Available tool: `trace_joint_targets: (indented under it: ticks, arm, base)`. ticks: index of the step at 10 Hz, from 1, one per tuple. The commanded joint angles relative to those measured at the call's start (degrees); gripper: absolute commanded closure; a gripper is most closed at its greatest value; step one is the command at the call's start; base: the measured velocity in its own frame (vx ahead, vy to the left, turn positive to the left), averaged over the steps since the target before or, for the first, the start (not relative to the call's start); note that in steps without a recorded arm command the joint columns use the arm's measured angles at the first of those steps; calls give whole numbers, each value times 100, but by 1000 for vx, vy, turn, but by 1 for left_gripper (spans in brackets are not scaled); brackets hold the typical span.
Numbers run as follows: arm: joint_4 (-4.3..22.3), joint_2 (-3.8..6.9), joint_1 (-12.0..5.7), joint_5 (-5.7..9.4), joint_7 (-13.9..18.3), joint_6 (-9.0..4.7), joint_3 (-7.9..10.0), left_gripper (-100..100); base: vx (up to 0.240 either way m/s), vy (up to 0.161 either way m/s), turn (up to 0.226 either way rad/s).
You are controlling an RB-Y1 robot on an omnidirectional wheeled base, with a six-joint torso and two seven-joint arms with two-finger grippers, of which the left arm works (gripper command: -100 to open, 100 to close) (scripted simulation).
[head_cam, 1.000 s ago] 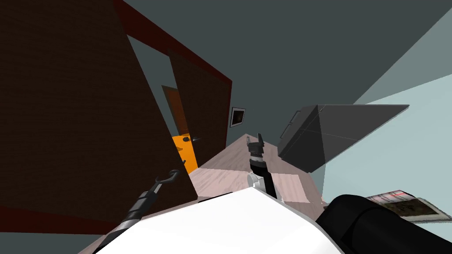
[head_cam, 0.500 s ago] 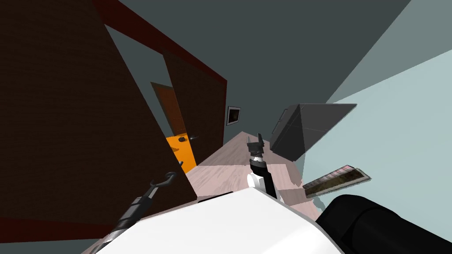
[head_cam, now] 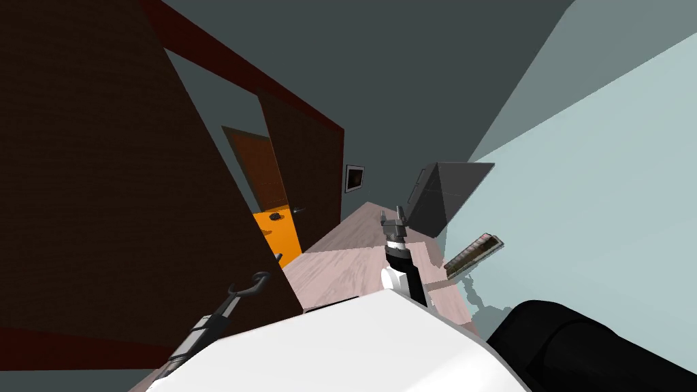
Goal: Pull the door open
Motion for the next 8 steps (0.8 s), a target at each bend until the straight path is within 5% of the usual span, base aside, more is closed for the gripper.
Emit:
trace_joint_targets:
  ticks: [1, 8]
  arm:
    - [0, 0, 0, 0, 0, 0, 0, 100]
    - [109, -48, -174, -114, 29, 25, 12, 100]
  base:
    - [-66, 34, -12]
    - [-186, 50, -141]
